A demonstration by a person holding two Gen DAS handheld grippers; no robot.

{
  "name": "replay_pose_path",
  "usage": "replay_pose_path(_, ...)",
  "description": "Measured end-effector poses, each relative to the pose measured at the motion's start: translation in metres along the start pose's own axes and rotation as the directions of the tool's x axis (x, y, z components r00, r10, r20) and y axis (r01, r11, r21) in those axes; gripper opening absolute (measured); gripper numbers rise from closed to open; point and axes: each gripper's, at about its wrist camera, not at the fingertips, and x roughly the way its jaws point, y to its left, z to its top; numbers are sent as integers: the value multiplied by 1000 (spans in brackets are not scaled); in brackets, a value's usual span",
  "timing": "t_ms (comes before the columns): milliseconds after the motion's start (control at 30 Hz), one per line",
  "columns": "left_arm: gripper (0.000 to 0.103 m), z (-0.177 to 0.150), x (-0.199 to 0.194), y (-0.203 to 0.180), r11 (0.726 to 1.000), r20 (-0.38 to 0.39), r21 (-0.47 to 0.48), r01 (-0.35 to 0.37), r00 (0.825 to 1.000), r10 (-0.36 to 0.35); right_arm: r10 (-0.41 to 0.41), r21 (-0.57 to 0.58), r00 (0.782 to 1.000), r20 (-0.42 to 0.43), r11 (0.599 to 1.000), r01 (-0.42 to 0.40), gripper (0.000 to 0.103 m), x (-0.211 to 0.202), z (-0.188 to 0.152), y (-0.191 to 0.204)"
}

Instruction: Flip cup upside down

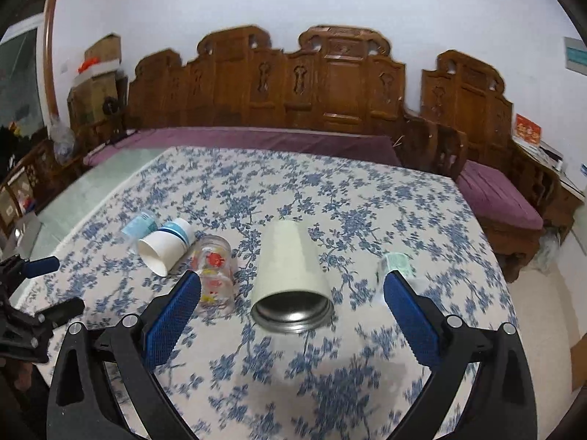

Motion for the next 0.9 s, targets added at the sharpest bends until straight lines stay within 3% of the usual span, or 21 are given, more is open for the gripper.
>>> replay_pose_path(233,95,-7,46,-20,996,-75,65,56,996,-51,27,-44,992,-120,998,-33,91,78,24,-3)
replay_pose_path(367,95,-11,58,-28,991,-110,96,91,991,-81,61,-76,967,-249,994,-82,91,123,33,1)
replay_pose_path(467,95,-11,59,-32,989,-114,103,108,989,-97,75,-86,935,-347,990,-112,90,153,36,2)
replay_pose_path(600,95,-11,55,-33,987,-109,103,125,988,-113,111,-39,867,-487,988,-148,90,189,37,-4)
replay_pose_path(667,95,-10,54,-31,987,-105,100,124,988,-113,120,-22,843,-524,988,-154,90,198,35,-5)
replay_pose_path(700,95,-9,54,-30,988,-104,97,123,988,-113,132,-14,821,-555,986,-168,90,204,34,-4)
replay_pose_path(800,95,-8,52,-24,989,-101,83,120,989,-112,118,-20,790,-602,987,-162,90,212,32,-1)
replay_pose_path(900,95,-7,50,-17,991,-94,65,115,990,-109,110,-39,761,-640,984,-175,81,218,28,3)
